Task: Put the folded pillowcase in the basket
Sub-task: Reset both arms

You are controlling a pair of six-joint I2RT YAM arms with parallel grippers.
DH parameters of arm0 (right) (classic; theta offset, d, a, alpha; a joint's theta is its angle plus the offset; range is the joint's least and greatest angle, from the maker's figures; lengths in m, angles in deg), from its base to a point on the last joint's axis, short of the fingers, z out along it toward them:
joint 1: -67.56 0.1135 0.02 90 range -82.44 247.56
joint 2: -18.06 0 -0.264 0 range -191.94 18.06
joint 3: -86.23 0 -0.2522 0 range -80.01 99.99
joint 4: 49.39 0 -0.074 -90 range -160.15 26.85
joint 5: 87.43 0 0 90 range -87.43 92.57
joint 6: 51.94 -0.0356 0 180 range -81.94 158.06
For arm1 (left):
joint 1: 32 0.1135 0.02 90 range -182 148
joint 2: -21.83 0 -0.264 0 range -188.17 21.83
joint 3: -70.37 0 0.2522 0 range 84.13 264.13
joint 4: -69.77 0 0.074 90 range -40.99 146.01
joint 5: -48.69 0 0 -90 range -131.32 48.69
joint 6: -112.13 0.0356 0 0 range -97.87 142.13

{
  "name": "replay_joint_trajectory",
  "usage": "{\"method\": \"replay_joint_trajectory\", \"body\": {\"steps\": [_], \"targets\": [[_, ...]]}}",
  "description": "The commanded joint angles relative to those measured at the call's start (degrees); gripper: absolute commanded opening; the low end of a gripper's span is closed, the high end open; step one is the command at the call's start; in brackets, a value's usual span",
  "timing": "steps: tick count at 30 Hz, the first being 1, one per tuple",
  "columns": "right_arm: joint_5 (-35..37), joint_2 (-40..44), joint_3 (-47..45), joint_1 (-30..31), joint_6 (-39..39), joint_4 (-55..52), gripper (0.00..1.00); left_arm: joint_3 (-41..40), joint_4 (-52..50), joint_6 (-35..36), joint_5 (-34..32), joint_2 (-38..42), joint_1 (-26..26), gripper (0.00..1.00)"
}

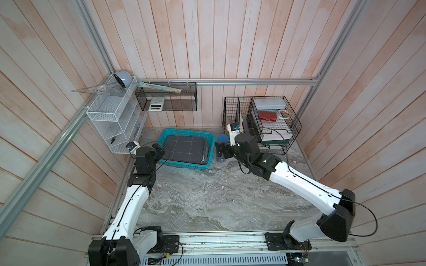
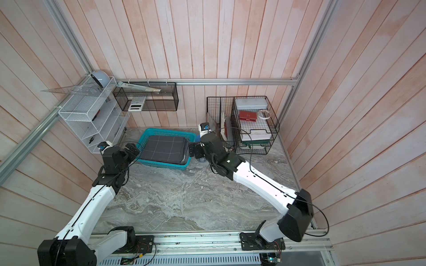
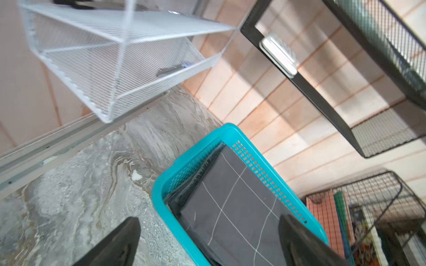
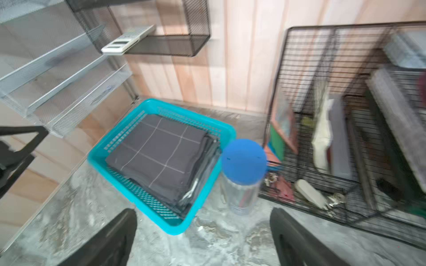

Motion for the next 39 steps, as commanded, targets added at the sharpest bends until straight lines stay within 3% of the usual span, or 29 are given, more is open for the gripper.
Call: {"method": "replay_joint_trajectory", "body": {"steps": [1, 6, 11, 17, 19, 23, 28, 33, 36, 39], "targets": [[12.29, 8.67, -13.19, -2.85, 3.56, 11.00, 0.98, -8.67, 5.97, -0.33, -8.70, 6.25, -0.27, 1.00], [11.75, 21.64, -30.46, -14.83, 0.40, 13.90, 0.98, -23.71, 22.30, 3.45, -16.16, 12.31, -0.27, 1.00], [13.06, 27.77, -41.66, -25.60, -1.22, 17.37, 0.98, -31.37, 41.96, 11.06, -16.44, 4.96, -0.36, 1.00], [19.55, 22.13, -46.52, -29.01, 6.84, 25.86, 0.98, -28.42, 50.99, 19.81, -8.11, -6.74, -0.44, 1.00], [22.08, 17.78, -46.79, -29.76, 8.20, 28.23, 0.98, -25.01, 44.91, 21.34, -4.66, -6.57, -0.57, 1.00], [28.19, 7.12, -43.88, -30.15, 7.34, 29.72, 0.98, -27.66, 60.42, 26.05, -1.90, -11.30, -1.06, 1.00], [25.98, -1.49, -43.71, -29.42, 14.85, 41.99, 0.98, -23.81, 55.38, 28.19, 1.15, -12.73, -1.13, 1.00], [20.02, -4.77, -46.50, -29.79, 21.01, 54.99, 0.98, -20.57, 42.30, 27.84, -2.32, -10.37, -1.36, 1.00], [16.73, -5.36, -47.15, -29.79, 23.69, 57.17, 0.98, -22.16, 44.91, 29.31, -5.36, -12.44, -1.91, 1.00], [15.61, -7.87, -49.78, -31.70, 24.58, 65.53, 0.98, -22.04, 46.56, 29.70, -4.32, -16.90, -1.91, 1.00]]}}
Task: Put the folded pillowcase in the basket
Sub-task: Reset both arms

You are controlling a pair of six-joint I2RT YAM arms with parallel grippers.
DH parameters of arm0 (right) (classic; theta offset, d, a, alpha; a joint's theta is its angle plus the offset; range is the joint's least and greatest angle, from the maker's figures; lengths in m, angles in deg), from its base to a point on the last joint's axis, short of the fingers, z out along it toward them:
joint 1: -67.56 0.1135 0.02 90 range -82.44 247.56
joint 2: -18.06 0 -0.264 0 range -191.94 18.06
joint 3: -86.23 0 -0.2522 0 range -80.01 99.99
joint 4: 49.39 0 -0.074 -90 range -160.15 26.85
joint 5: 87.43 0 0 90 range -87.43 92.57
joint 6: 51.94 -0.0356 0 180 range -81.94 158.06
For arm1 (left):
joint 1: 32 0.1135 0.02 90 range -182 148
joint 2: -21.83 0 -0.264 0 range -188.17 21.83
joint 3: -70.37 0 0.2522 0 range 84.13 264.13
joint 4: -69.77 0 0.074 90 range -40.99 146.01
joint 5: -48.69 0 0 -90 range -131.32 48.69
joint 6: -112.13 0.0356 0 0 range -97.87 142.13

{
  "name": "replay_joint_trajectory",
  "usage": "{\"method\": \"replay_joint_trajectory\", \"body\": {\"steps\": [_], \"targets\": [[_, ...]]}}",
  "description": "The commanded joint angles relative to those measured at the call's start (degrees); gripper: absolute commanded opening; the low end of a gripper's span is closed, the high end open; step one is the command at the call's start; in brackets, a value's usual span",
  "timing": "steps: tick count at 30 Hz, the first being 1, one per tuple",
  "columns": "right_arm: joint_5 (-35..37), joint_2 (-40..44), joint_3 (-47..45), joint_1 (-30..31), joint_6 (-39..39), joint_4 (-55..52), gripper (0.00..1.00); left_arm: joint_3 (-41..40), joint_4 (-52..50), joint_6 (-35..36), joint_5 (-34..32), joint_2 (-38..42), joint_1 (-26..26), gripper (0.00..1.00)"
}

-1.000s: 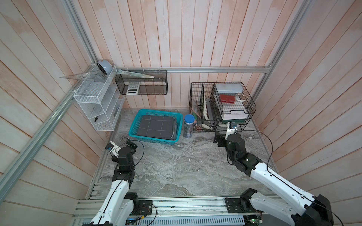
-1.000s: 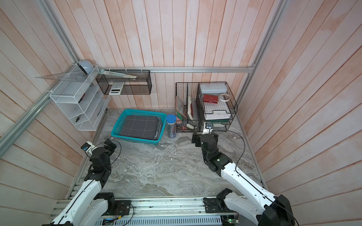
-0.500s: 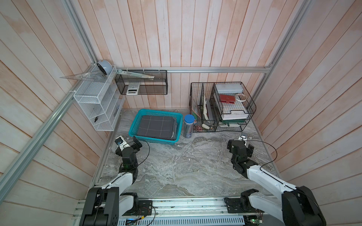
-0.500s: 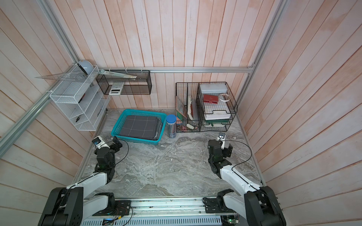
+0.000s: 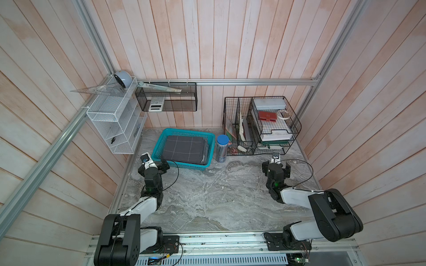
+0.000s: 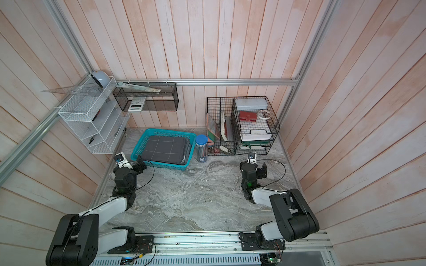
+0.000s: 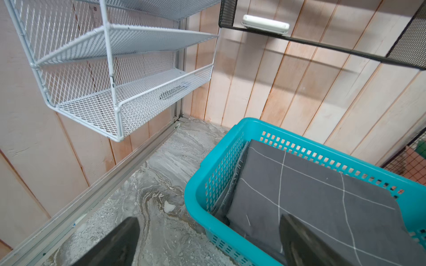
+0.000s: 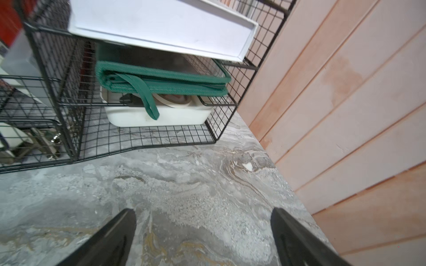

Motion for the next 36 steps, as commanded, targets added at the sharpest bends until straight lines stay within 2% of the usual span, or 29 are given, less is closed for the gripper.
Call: {"method": "replay_joint_trajectory", "body": {"steps": [1, 3, 5, 7, 8, 9, 10, 12, 14, 15, 36], "targets": [[-3.73, -3.92, -3.31, -2.79, 1.83, 13.51, 0.98, -0.47, 0.06, 2.51, 0.39, -2.49, -0.21, 1.00], [-6.33, -6.08, -3.86, -4.28, 1.80, 17.47, 0.98, -1.70, 6.18, 4.00, -0.37, -4.67, -0.07, 1.00], [-11.13, -3.71, -2.91, -6.63, -0.45, 11.12, 0.98, -3.10, 14.32, 3.98, -0.10, -10.22, 0.54, 1.00], [-15.86, -3.97, -3.10, -9.90, -3.53, 10.40, 0.98, -3.17, 23.28, 5.02, 2.69, -17.81, 0.99, 1.00], [-17.91, -5.47, -2.79, -11.69, -5.61, 10.06, 0.98, -2.66, 21.72, 5.48, 4.66, -18.06, 1.00, 1.00], [-18.28, -7.17, -2.72, -12.53, -6.28, 12.68, 0.98, -1.06, 14.14, 5.64, 5.77, -15.39, 1.00, 1.00], [-18.97, -7.52, -2.41, -12.90, -6.36, 12.58, 0.98, 0.16, 11.66, 5.84, 6.21, -14.86, 1.01, 1.00], [-19.26, -5.85, -0.57, -12.94, -6.40, 6.28, 0.98, -0.46, 16.60, 5.75, 5.25, -17.30, 1.01, 1.00], [-18.19, -6.34, -0.23, -12.95, -7.03, 6.49, 0.98, 0.44, 12.53, 3.26, -0.50, -15.91, 1.09, 1.00], [-18.02, -6.91, -0.67, -12.94, -6.94, 8.28, 0.98, 0.29, 14.22, 3.50, -1.08, -16.63, 0.91, 1.00], [-17.60, -6.93, -0.80, -12.95, -7.11, 8.33, 0.98, 2.27, 10.95, 6.19, 0.24, -16.89, -0.63, 1.00]]}}
